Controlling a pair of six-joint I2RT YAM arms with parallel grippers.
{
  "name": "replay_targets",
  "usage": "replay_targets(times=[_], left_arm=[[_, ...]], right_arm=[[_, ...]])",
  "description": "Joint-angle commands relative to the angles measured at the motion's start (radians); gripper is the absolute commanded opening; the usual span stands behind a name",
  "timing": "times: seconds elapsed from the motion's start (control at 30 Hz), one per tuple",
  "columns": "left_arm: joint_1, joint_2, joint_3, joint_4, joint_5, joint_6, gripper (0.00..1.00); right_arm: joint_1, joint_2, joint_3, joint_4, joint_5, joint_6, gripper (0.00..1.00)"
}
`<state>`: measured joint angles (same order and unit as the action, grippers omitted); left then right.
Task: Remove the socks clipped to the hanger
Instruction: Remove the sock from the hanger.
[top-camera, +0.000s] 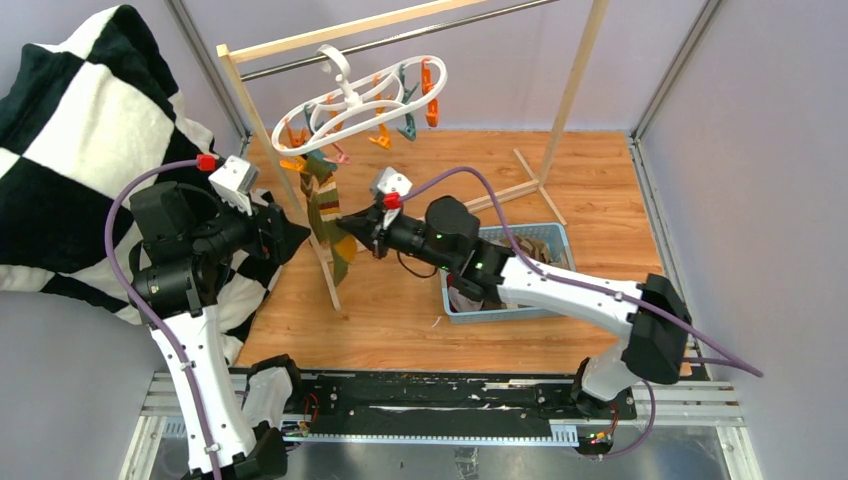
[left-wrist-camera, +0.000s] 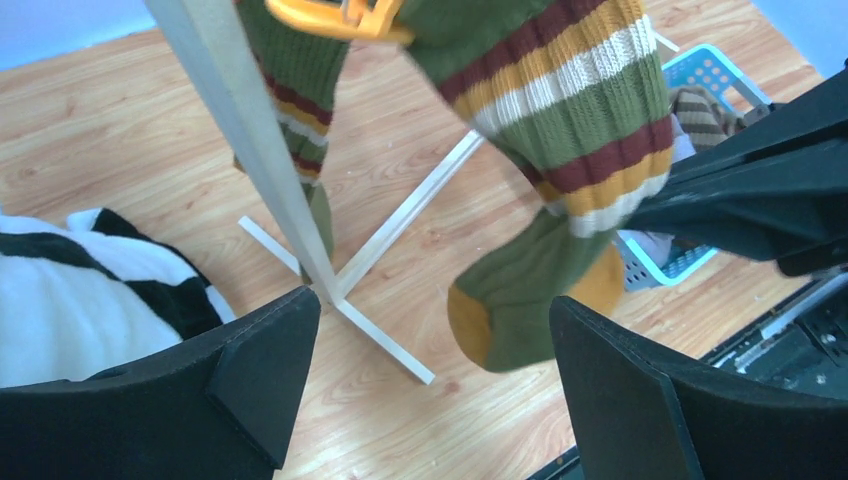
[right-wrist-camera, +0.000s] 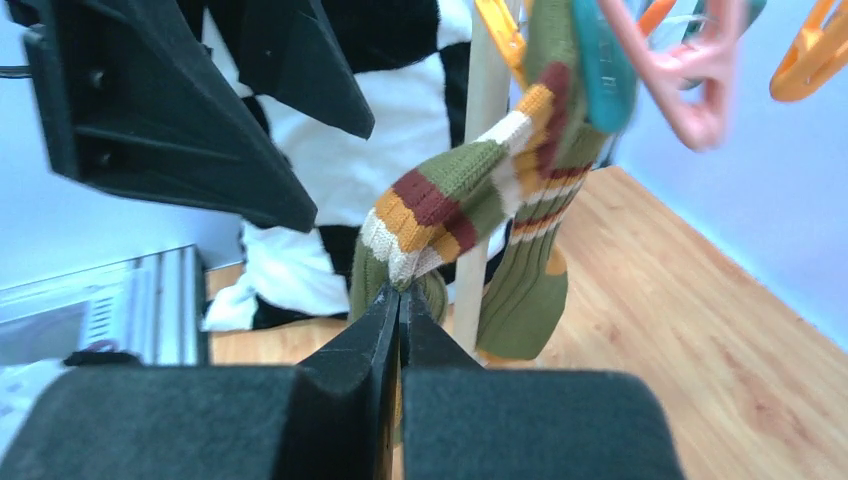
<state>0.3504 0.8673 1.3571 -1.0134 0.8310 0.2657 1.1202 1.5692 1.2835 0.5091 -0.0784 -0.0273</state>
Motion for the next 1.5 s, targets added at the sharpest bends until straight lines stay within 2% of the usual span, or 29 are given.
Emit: replay_targets(times=[0.0,0.17,0.27,0.4,0.53,0.77,0.9,1.23,1.33,1.4,1.47], left_arm=[[-0.001,-0.025,-0.022,-0.037,0.107,0.033,0.92],[-0.001,-0.048,-0.062,-0.057,0.238,0.061,0.89],[-0.002,-0.058,-0.094,-0.056,0.339,0.056,0.88],[-0.021,-0.066,-0.112,-0.056,0.440,0.059,0.89],[-0.080,-0.079,-0.120,-0.056,0.457,0.057,0.95],[-0.160,-0.104,-0.175,-0.057,0.550,0.066,1.00],[-0.217,-0.103,-0.179,-0.060,0.566,0.075,1.00],[-0.224,-0.060,-0.180,-0.068,0.556,0.153,0.99],[-0.224,-0.064,-0.183,-0.068,0.542,0.172,0.93],[-0.224,-0.072,-0.188,-0.069,0.508,0.179,0.85],[-0.223,-0.079,-0.198,-0.068,0.467,0.188,0.74]], right_arm=[[-0.061,-0.119,-0.114,-0.017,-0.213,0.177,0.00],[-0.139,-0.210,-0.212,0.106,-0.552,0.380,0.00],[-0.164,-0.221,-0.224,0.196,-0.695,0.488,0.00],[-0.172,-0.216,-0.206,0.236,-0.800,0.555,0.00],[-0.177,-0.197,-0.182,0.272,-0.887,0.614,0.00],[-0.229,-0.156,-0.187,0.557,-0.904,0.890,0.00],[-0.230,-0.111,-0.160,0.582,-0.912,0.924,0.00],[-0.194,0.000,-0.060,0.606,-0.890,0.975,0.01],[-0.170,0.023,-0.036,0.593,-0.878,0.963,0.04],[-0.156,0.035,-0.019,0.561,-0.877,0.946,0.07],[-0.148,0.040,-0.012,0.518,-0.865,0.925,0.16]])
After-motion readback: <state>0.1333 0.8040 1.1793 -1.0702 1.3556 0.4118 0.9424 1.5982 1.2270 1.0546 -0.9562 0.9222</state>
